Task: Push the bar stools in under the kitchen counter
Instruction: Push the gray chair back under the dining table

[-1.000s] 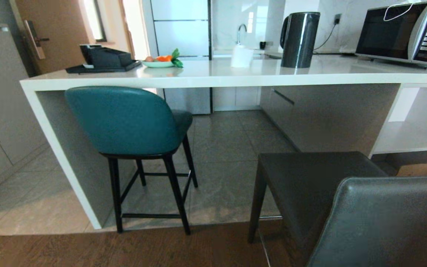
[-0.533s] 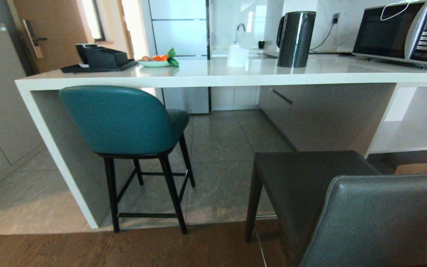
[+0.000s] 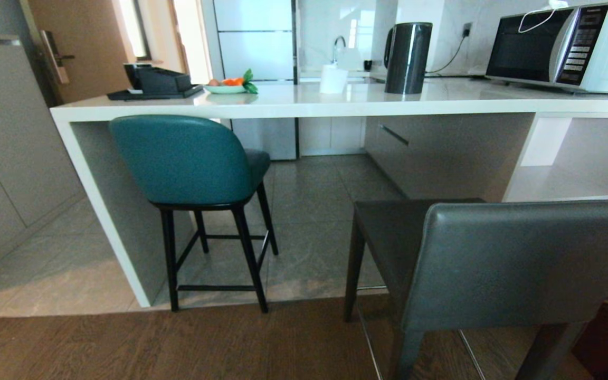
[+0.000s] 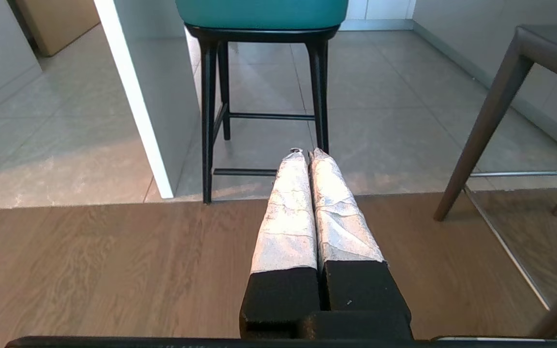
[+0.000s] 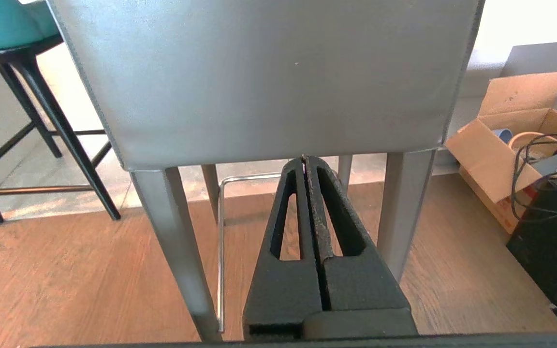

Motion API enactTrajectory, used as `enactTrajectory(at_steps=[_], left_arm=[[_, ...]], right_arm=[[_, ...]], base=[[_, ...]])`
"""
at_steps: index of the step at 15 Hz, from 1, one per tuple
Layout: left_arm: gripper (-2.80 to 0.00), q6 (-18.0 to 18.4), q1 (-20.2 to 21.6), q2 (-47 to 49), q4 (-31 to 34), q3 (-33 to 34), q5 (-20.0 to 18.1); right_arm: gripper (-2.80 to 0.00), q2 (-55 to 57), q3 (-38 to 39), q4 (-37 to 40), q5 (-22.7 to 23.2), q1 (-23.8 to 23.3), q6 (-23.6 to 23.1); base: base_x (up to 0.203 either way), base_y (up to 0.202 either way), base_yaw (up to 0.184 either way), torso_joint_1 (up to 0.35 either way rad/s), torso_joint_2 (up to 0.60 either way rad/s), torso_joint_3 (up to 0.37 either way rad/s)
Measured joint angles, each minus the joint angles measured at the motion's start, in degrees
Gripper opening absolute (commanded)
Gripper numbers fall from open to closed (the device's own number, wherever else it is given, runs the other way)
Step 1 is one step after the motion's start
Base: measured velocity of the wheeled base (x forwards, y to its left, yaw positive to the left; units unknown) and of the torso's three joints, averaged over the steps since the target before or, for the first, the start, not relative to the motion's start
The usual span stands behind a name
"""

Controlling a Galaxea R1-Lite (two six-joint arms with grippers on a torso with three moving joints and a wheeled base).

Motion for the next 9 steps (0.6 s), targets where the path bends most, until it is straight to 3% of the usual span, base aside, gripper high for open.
enactTrajectory(at_steps=[5, 9], left_arm=[[-2.80, 0.07, 0.02, 0.00, 0.04, 0.00, -0.01], [-2.80, 0.02, 0.05, 0.00, 0.02, 0.00, -0.04]], right_arm=[[-2.80, 0.00, 0.00, 0.03, 0.02, -0.04, 0.00], [-2.80, 0.00, 0.00, 0.03, 0.00, 0.02, 0.00]], base=[[0.000, -0.015, 0.001, 0.000, 0.00, 0.001], [0.000, -0.179, 0.002, 0.001, 0.00, 0.003]])
